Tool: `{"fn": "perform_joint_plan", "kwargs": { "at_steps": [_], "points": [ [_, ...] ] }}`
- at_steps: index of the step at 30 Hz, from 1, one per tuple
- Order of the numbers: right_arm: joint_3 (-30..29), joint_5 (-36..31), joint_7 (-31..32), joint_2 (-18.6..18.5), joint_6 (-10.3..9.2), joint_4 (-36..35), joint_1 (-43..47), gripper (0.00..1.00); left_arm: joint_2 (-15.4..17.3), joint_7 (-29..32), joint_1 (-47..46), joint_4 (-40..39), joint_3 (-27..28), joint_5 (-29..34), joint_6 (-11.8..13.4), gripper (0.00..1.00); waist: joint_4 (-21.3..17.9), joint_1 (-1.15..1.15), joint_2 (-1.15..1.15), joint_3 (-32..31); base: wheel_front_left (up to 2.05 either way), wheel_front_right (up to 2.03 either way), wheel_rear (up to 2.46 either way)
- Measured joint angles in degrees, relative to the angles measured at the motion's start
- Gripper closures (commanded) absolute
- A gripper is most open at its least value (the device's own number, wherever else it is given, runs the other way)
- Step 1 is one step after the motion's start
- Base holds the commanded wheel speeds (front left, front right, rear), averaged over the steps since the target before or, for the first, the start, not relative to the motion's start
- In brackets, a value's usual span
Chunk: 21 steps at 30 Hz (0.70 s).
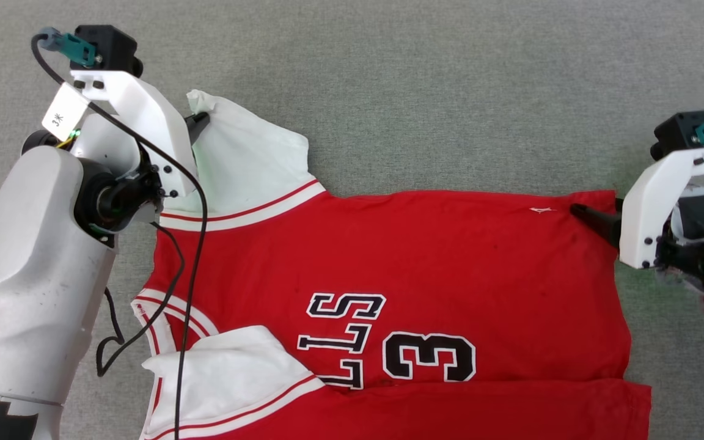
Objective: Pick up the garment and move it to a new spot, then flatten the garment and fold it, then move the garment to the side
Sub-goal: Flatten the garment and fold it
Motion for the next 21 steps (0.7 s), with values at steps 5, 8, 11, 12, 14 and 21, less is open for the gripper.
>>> {"fn": "perform_joint_plan", "kwargs": {
  "at_steps": [5,8,11,12,14,21],
  "points": [
    [2.4,1.3,4.9,-0.6,-0.01,4.2,-3.2,1.0,0.0,0.0,0.1,-1.4,-0.3,0.0,0.0,1.0,0.8,0.0,0.0,0.6,0.0,0.0,0.0],
    [3.1,2.6,4.9,-0.8,-0.1,5.4,-4.2,1.0,0.1,-0.5,0.9,-2.2,0.0,-0.5,0.0,1.0,1.0,-0.01,0.0,0.5,0.0,0.0,0.0],
    [3.7,3.4,2.9,-0.8,-0.07,5.8,-4.4,1.0,0.4,-1.9,2.1,-2.8,0.7,-0.8,0.3,1.0,1.3,0.0,0.0,-0.2,0.0,0.0,0.0],
    [3.7,4.0,2.2,-0.8,-0.07,5.7,-4.4,1.0,0.5,-2.5,2.7,-3.0,1.1,-1.0,0.3,1.0,1.3,0.0,0.0,-0.6,0.0,0.0,0.0],
    [3.7,4.0,0.7,-1.1,0.0,5.1,-4.3,1.0,0.9,-3.3,4.0,-3.7,1.3,-1.0,0.5,1.0,1.5,0.0,0.0,-1.4,0.0,0.0,0.0],
    [2.6,3.1,-4.3,-2.6,0.01,-0.6,1.0,1.0,2.6,-7.1,12.1,-8.1,3.7,-2.4,1.8,1.0,1.7,0.0,0.0,-5.9,0.0,0.0,0.0]
  ]
}}
